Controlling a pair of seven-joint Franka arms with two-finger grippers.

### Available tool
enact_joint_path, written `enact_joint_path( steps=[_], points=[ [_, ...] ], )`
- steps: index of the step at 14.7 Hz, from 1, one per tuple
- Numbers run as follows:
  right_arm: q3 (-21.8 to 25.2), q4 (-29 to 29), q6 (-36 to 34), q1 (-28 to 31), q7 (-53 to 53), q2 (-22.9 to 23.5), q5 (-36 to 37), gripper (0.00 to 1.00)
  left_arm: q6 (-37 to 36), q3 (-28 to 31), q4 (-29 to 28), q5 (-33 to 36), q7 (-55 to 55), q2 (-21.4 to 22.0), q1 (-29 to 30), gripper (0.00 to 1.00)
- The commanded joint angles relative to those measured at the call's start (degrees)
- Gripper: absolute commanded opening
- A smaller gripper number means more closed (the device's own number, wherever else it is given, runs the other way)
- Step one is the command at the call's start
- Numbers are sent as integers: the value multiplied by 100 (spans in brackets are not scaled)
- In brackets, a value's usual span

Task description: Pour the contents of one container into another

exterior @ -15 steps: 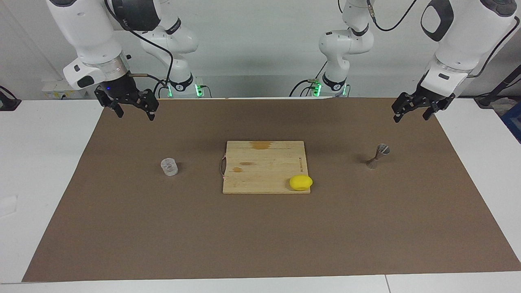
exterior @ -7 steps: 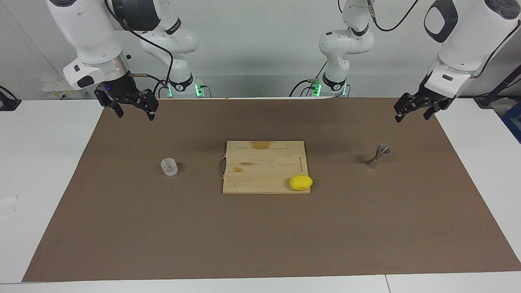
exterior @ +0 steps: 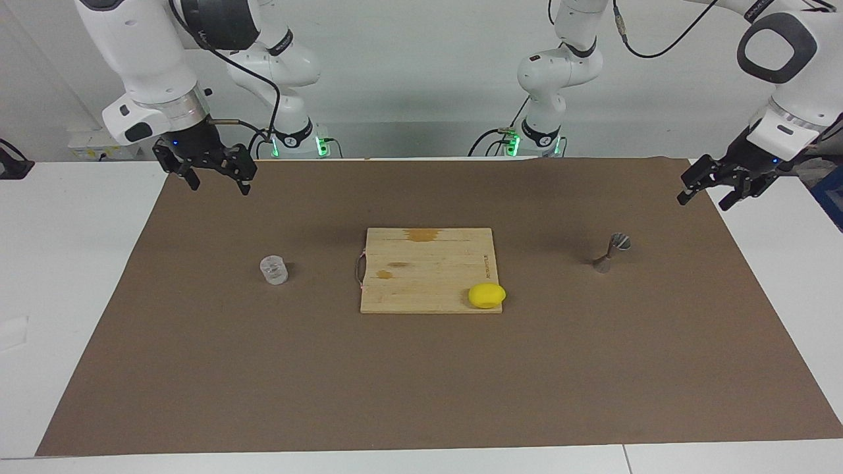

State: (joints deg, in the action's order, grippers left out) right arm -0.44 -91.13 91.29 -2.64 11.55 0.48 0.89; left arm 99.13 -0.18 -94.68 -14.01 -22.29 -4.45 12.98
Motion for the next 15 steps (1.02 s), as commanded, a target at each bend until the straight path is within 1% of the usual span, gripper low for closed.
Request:
enact_joint_path(
  steps=[1, 2, 5, 9, 10, 12, 15],
  points=[
    [-35, -1, -59, 53, -171, -13, -27, 100, 89, -52, 29, -582, -791, -371, 195, 100],
    [-35, -1, -59, 53, -171, -13, -27, 100, 106, -52, 20, -846, -1142, -450, 292, 100],
    [-35, -1, -59, 53, -171, -13, -27, 100, 28, -52, -24, -1321, -2451, -723, 652, 100],
    [-35, -1, -59, 53, -171, -13, -36, 100, -489, -61, 37, -2384, -4376, -1416, 1302, 100],
    [-35, -1, -59, 62, -171, -13, -36, 100, -595, -61, -15, -2596, -4911, -1514, 1382, 100],
    [-35, -1, -59, 53, -171, -13, -27, 100, -841, -61, -68, -2904, -5966, -1698, 1487, 100],
    [-35, -1, -59, 53, -171, -13, -27, 100, -947, -78, -506, -3431, -7486, -1708, 1646, 100]
  ],
)
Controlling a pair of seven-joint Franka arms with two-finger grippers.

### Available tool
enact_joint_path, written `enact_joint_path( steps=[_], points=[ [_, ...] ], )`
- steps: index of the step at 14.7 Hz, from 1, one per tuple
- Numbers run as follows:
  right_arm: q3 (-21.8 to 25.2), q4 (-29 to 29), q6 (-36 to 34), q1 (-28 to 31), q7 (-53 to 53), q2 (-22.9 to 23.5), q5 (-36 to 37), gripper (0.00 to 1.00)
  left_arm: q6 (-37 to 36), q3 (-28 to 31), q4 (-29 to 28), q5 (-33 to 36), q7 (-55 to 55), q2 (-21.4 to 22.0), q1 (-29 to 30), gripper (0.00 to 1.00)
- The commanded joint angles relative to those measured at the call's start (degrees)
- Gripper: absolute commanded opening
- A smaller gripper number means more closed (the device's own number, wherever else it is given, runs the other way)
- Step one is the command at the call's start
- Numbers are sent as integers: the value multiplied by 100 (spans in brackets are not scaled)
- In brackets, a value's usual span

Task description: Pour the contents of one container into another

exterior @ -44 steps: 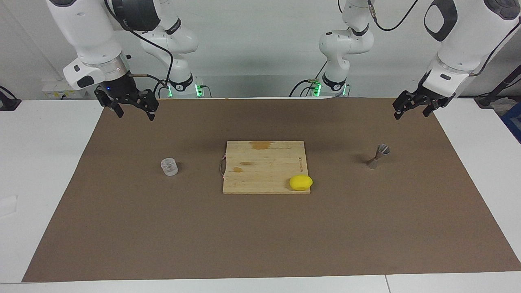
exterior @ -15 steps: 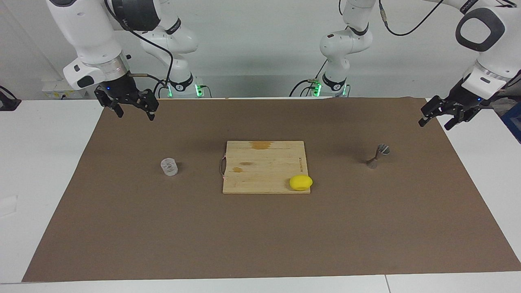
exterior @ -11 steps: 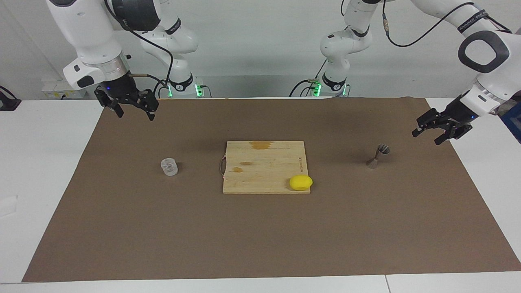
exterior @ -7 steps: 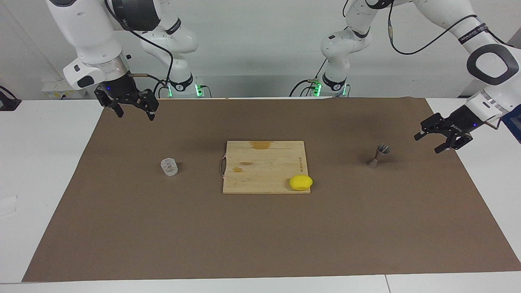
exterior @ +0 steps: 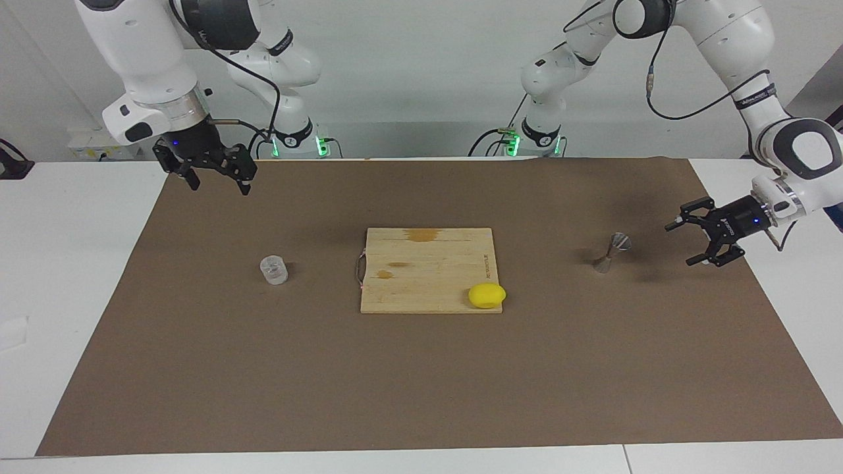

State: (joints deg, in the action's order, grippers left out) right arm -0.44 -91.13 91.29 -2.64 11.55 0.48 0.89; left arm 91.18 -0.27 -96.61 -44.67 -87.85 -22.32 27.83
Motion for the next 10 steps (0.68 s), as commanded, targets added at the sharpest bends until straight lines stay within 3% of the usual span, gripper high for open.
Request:
enact_joint_path(
  steps=[1, 3, 6, 10],
  points=[
    [-35, -1, -59, 53, -171, -13, -27, 100, -345, -61, -489, -689, -1432, 61, 162, 100],
    [-35, -1, -68, 53, -171, -13, -27, 100, -758, -60, -700, -1182, -2277, -192, 162, 100],
    [-35, -1, -68, 62, -171, -13, -27, 100, -970, -69, -772, -1350, -3296, -421, 354, 100],
    [-35, -1, -68, 62, -171, -13, -36, 100, -1375, -52, -719, -1974, -3931, -879, 416, 100]
  ],
)
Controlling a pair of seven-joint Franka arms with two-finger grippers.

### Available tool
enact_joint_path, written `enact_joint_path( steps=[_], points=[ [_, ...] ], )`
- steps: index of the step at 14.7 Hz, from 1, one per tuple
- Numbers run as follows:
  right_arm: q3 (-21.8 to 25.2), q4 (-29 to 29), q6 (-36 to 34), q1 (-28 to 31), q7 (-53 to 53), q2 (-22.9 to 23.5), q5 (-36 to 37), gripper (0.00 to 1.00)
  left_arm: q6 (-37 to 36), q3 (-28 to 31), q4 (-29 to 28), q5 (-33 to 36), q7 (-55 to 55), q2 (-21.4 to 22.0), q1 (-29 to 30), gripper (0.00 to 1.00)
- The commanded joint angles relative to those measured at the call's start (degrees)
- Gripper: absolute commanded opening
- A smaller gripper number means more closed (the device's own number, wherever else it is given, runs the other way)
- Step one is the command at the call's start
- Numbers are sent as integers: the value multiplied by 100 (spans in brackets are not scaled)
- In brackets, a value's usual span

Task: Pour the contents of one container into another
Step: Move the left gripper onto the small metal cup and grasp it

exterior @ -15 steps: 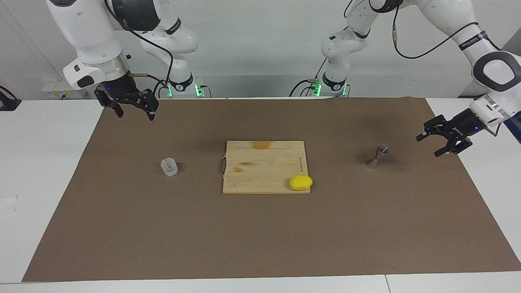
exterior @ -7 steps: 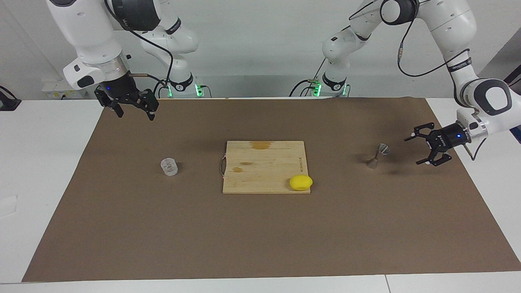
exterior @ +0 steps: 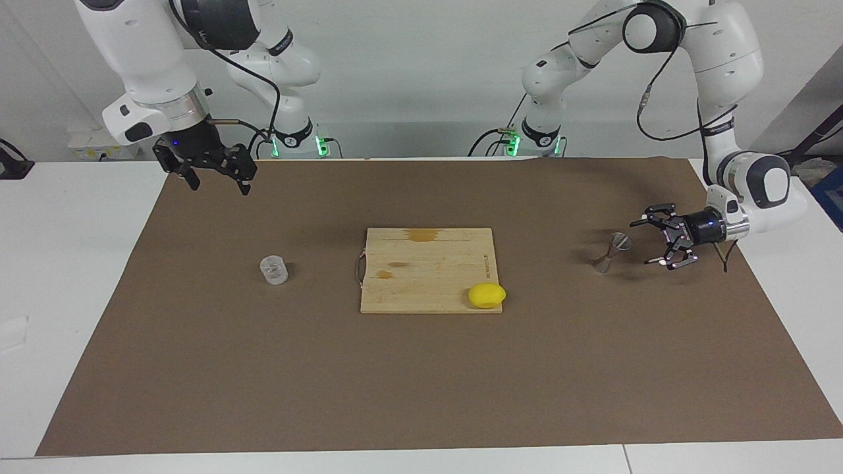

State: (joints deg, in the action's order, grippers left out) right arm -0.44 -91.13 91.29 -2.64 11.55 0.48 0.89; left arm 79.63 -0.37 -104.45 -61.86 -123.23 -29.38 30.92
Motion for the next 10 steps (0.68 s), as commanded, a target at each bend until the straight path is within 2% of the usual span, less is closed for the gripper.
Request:
enact_joint_path(
  steps=[1, 2, 4, 10],
  points=[
    [-35, -1, -59, 53, -171, -13, -36, 100, -194, -51, 66, -360, -865, -199, 116, 100],
    [-35, -1, -59, 62, -171, -13, -27, 100, -194, -43, 66, -596, -1261, -243, 73, 100],
    [-35, -1, -59, 53, -171, -13, -27, 100, -438, -51, 13, -695, -1344, -313, 37, 100],
    [-35, -1, -59, 53, -171, -13, -27, 100, -695, -34, -22, -433, -1450, -322, 2, 100]
  ],
)
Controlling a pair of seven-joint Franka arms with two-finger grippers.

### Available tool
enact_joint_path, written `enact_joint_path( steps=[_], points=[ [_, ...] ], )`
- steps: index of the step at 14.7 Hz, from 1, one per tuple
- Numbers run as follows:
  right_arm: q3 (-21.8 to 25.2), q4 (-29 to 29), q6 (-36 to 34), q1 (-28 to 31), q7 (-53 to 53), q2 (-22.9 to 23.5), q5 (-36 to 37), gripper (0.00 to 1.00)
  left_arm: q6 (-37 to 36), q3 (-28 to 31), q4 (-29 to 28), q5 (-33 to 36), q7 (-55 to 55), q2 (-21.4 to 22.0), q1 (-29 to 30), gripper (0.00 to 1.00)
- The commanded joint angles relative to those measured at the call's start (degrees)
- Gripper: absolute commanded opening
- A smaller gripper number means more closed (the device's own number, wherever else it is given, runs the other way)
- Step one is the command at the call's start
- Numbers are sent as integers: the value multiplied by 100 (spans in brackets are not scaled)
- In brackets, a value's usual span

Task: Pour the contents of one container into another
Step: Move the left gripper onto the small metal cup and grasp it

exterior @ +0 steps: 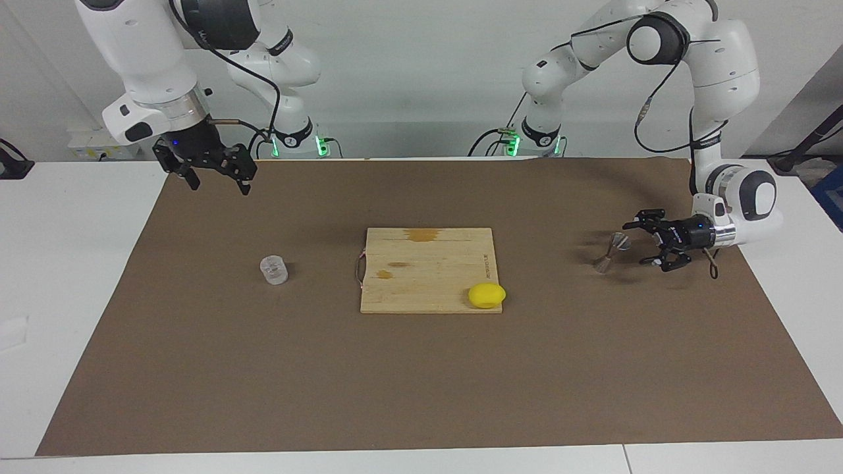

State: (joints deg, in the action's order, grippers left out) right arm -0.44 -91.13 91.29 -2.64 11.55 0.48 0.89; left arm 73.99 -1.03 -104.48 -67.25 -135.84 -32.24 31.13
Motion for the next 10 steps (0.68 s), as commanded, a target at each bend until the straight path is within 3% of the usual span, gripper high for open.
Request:
enact_joint_path(
  steps=[1, 10],
  points=[
    [-35, -1, -59, 53, -171, -13, -27, 100, -113, 24, -37, 255, -267, -37, -54, 100],
    [-35, -1, -59, 62, -171, -13, -27, 100, 159, 24, -354, 195, -417, 24, -204, 100]
  ],
)
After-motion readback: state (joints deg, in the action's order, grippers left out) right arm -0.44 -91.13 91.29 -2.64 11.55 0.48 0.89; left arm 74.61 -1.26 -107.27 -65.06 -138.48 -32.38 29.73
